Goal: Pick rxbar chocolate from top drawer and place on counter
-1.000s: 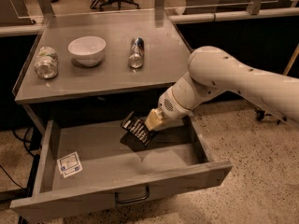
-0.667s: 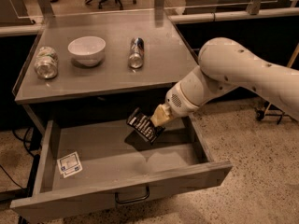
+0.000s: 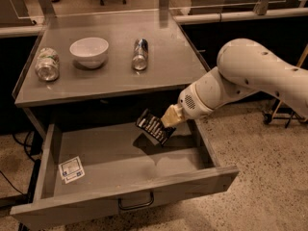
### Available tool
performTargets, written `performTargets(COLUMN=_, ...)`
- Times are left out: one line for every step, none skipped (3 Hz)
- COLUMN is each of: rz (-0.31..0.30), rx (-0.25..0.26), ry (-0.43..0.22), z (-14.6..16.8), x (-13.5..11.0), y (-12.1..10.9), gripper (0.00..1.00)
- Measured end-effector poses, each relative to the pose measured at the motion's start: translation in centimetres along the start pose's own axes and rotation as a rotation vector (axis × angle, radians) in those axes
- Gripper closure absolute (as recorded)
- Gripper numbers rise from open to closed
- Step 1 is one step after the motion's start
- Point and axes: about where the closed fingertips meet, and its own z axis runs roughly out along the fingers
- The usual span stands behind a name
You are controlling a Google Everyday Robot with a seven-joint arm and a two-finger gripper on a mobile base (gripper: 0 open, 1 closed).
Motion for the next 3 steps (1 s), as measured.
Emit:
performTargets(rz=-0.003, rx=0.045, ry=-0.036, z=-3.6, x=-2.2, y=0.2, gripper=1.0)
performTargets(rz=-0.006, rx=0.081, ry=-0.08, z=-6.8, x=-3.6, y=0.3, gripper=1.0)
performTargets(rz=0.008, rx=0.11, ry=-0.135, z=-9.8, x=-4.5, y=-0.3, gripper=1.0)
